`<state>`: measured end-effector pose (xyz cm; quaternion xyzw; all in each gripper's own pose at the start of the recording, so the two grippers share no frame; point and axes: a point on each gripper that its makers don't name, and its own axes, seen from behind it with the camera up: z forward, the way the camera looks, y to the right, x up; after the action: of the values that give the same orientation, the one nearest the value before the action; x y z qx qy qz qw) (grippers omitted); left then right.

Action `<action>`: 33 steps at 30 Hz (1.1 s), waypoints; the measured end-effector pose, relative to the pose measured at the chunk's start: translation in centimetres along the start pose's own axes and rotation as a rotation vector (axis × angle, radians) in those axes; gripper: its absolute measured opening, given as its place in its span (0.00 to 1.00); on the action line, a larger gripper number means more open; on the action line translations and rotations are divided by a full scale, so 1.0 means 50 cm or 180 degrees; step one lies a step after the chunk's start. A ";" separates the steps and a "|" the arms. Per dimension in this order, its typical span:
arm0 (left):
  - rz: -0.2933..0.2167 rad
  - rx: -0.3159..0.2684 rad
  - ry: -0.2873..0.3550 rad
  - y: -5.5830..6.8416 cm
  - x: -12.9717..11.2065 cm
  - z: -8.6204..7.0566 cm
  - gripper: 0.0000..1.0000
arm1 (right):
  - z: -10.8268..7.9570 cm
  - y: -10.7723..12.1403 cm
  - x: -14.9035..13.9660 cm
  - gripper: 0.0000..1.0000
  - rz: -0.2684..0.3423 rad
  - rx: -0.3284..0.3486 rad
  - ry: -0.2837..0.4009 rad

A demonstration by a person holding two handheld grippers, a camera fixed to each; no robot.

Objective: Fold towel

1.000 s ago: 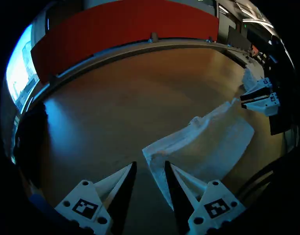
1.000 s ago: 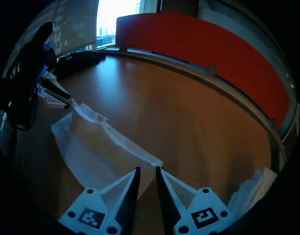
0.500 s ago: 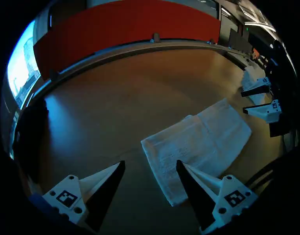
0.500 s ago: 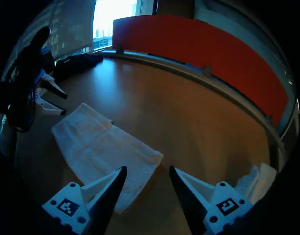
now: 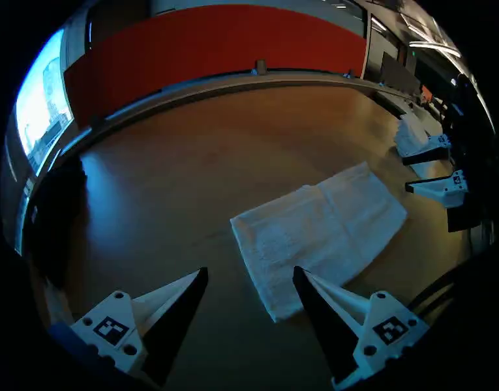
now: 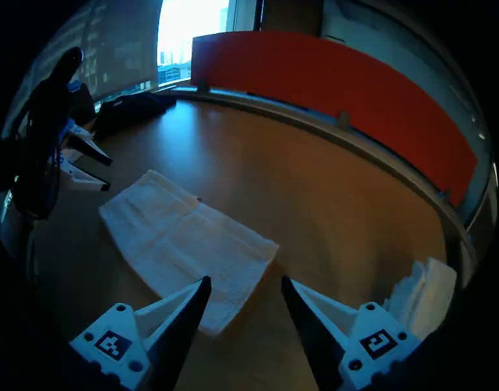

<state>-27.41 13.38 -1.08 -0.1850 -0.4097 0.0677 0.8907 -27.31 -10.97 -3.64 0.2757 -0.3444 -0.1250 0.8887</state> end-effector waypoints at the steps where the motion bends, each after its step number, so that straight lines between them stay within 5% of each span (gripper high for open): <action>1: -0.0006 0.0001 0.0000 0.002 -0.004 -0.004 0.97 | -0.005 -0.002 -0.003 0.83 -0.0001 -0.0002 -0.0001; 11: -0.0060 0.0003 -0.0004 0.015 -0.035 -0.034 0.97 | -0.038 -0.027 -0.026 0.83 0.0001 0.0003 -0.0006; 33: -0.0352 0.0218 0.0113 -0.008 -0.063 -0.087 0.97 | -0.025 -0.034 -0.025 0.83 -0.0141 0.0160 -0.0007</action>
<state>-26.20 10.96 -5.72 -0.1327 -0.4009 0.0290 0.9060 -27.42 -11.33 -6.05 0.3053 -0.3423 -0.1363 0.8781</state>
